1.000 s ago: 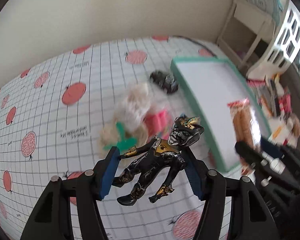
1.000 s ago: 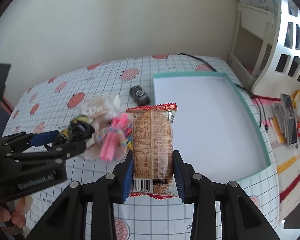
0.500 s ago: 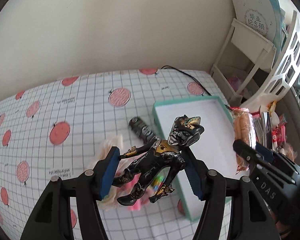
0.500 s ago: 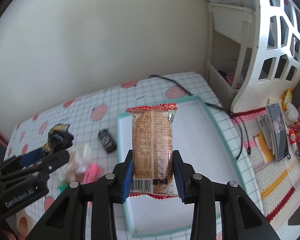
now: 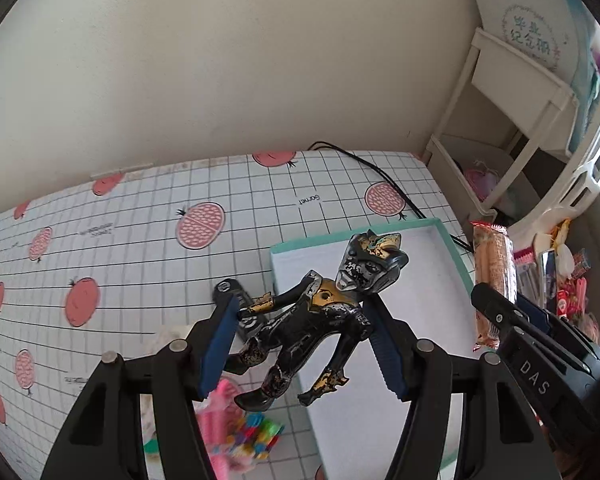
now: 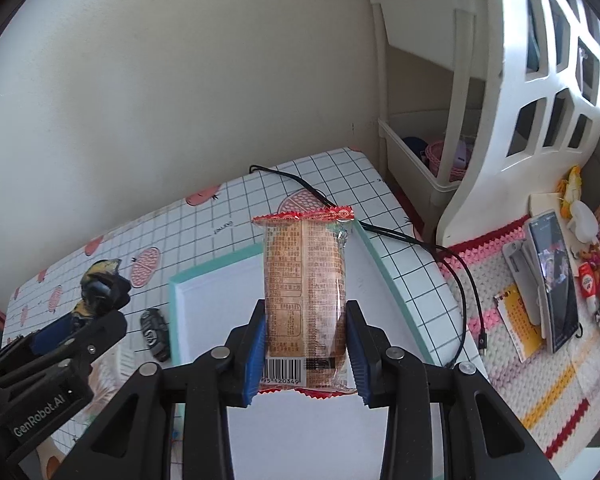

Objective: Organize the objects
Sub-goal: 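Carry the biscuit packet and action figure over the teal tray with both grippers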

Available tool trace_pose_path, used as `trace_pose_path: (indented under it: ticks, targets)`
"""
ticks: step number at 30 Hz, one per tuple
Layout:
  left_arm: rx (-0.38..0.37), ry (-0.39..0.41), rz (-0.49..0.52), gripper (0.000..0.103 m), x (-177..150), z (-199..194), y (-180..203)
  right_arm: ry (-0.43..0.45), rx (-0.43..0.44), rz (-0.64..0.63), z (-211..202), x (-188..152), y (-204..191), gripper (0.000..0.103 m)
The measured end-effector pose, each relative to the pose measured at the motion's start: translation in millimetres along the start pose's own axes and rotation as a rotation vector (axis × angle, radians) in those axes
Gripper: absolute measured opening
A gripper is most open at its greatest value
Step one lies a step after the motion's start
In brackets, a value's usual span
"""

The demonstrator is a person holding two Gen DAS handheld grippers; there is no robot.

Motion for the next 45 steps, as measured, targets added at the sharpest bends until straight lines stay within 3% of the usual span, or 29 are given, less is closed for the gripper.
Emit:
trace_pose_path:
  ticks: [16, 20, 26, 39, 45]
  targets:
    - [0.009, -0.079, -0.012, 0.065, -11, 79, 23, -0.101, 0.005, -0.022, 69, -10, 15, 0.039]
    - [0.009, -0.076, -0.001, 0.065, -10, 87, 32, -0.116, 0.01, -0.032, 81, -11, 16, 0.039]
    - [0.084, -0.043, 0.055, 0.065, -9, 96, 39, -0.142, 0.011, -0.047, 94, -11, 18, 0.039]
    - [0.079, -0.03, 0.097, 0.064, -4, 96, 48, -0.188, 0.012, -0.049, 107, -16, 25, 0.039]
    - [0.083, -0.059, 0.102, 0.064, -10, 105, 47, -0.189, 0.011, -0.052, 110, -18, 30, 0.039]
Point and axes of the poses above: each gripper's, at about its wrist camera, not at the fingertips, and z roughly the way its jaws point, y to its right, x to its top, the point moved 8 cm from there along z, roughly the way its jaws point, and after that the axes turned 8 degrees about x, right-handed, at the moved point
